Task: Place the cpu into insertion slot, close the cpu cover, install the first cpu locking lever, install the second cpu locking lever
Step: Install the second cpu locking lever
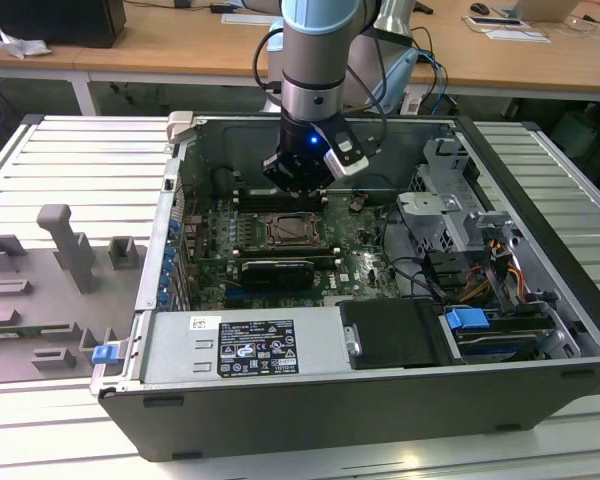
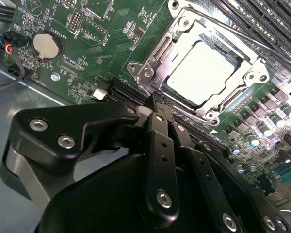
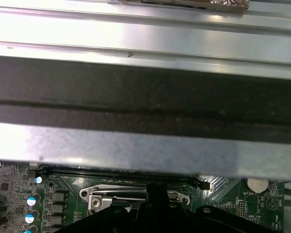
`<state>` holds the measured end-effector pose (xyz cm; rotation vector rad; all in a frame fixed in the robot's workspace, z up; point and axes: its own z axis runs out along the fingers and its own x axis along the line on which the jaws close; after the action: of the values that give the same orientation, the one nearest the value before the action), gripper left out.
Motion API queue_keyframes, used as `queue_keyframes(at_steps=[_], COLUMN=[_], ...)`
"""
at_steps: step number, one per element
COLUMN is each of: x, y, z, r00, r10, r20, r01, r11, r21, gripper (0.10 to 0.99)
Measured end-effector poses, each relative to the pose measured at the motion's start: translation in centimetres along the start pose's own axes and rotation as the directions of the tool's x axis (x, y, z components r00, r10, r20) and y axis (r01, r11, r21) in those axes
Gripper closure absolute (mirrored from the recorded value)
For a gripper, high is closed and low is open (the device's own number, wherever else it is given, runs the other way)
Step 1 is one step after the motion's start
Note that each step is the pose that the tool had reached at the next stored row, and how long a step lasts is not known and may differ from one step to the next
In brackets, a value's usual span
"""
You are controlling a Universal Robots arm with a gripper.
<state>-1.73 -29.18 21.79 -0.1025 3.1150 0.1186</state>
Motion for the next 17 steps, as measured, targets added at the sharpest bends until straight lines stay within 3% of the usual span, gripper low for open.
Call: queue_keyframes(at_steps=[9, 17], x=[0.00, -0.03], y=[-0.05, 0.05], z=[-0.11, -1.30], r00=[1.0000, 1.0000], r10=[0.000, 0.000], r20=[-0.0002, 0.0000], r01=[0.000, 0.000], r11=[1.0000, 1.0000], r21=[0.000, 0.000], gripper=[0.980, 0.980])
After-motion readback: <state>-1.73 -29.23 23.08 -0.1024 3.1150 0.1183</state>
